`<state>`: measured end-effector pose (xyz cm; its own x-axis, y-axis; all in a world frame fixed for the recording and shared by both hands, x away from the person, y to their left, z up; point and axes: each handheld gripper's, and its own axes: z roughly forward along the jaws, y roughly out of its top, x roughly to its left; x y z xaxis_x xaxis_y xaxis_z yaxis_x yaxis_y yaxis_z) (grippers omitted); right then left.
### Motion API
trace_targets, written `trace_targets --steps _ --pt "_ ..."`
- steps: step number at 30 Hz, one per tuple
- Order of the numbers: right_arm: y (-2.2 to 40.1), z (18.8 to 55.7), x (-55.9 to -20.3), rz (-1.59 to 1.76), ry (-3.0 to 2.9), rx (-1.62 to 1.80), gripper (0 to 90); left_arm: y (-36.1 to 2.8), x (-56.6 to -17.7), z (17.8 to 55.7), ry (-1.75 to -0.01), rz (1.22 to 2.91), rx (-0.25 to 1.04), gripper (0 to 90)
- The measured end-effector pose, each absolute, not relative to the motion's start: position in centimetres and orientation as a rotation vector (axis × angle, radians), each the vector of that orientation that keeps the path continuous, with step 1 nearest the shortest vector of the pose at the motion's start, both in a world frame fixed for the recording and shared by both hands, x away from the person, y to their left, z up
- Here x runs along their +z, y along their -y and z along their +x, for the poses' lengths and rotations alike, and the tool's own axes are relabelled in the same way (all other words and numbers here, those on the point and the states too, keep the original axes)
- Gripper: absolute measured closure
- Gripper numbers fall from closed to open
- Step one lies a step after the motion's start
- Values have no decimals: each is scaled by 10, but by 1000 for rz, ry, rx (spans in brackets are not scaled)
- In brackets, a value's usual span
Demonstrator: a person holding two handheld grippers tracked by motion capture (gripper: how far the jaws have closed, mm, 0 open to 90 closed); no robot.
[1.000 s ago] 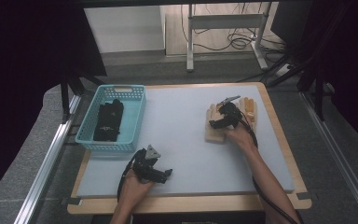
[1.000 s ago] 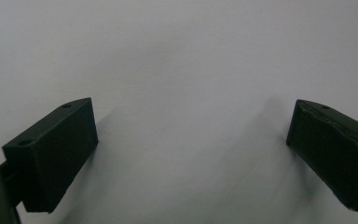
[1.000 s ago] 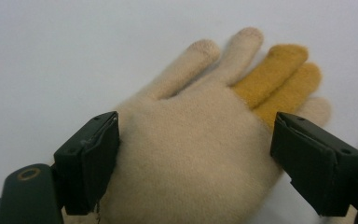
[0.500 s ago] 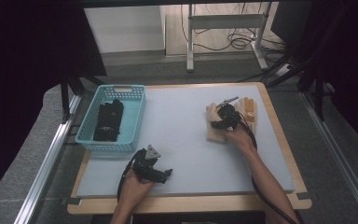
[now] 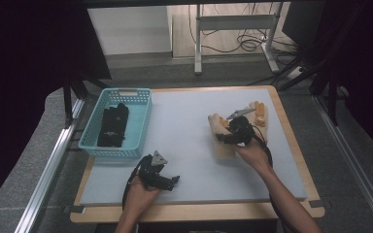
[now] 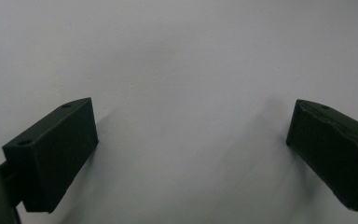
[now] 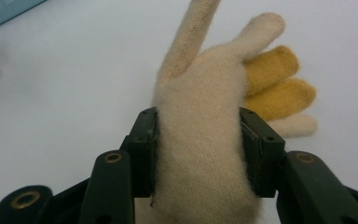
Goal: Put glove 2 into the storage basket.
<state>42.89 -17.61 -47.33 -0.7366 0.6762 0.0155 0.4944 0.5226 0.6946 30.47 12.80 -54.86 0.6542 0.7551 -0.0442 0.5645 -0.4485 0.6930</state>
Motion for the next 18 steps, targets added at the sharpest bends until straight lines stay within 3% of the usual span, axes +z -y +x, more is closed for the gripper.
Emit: trace_targets --steps 7,14,18 --pt "151 389 -494 942 -2517 990 497 -128 -549 305 -1014 2179 356 23" --pt "140 378 -502 935 -2569 982 280 -128 -548 305 -1012 2181 357 23" --pt "154 387 -488 944 -2517 1021 268 -128 -549 305 -1017 2177 355 23"
